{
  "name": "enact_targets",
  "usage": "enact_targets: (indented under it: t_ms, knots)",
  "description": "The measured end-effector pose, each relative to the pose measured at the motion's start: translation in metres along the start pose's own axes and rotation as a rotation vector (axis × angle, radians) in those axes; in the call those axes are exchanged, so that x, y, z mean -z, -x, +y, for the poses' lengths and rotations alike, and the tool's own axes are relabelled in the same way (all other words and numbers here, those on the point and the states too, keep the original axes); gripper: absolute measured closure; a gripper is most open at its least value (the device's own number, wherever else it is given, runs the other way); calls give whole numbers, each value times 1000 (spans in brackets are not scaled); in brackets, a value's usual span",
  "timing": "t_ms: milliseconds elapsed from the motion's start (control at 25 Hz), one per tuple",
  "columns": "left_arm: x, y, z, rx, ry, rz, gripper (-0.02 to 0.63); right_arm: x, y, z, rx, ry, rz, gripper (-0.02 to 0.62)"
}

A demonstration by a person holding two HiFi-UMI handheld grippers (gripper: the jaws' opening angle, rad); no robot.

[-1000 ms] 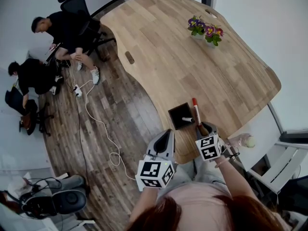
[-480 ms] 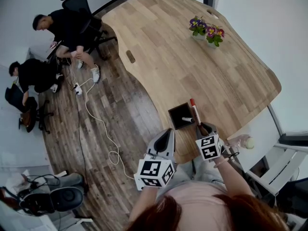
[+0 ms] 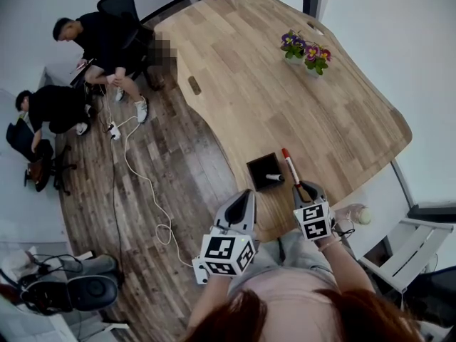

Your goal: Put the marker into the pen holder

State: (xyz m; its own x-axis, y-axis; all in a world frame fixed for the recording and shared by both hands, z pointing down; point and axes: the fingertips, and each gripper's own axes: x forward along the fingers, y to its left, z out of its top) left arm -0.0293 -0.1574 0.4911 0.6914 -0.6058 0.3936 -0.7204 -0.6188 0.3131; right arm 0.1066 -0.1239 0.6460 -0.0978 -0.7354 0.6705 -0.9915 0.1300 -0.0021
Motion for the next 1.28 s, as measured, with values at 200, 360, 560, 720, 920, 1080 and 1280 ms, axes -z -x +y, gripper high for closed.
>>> enact_targets:
  t_ms: [200,360,560,720,920,1080,1280]
  knots:
    - [-5,4,-3,-2,-3,-21,604,-7,9,-4,4,1,-32,537]
    - [-7,9,-4,-5,-4,-37,604,-14,17,-4,3,13,-52,537]
    - [-8,13,-5,-8,-10,-48,604,-23,29,-4,-2,18,-76,537]
    - [-13,15,-6,-11,-10,-63,604,-32,38,-5,-2,18,-101,537]
    - [-16,18,-9,-9,-20,-75,606,-43,49,-5,-5,17,-132,537]
    - [-18,22,-11,-10,-28,-84,604,-51,57,-3,-10,29,-160,537]
    - [-19,23,-14,-12,-29,-91,604,-59,69,-4,-23,32,-186,537]
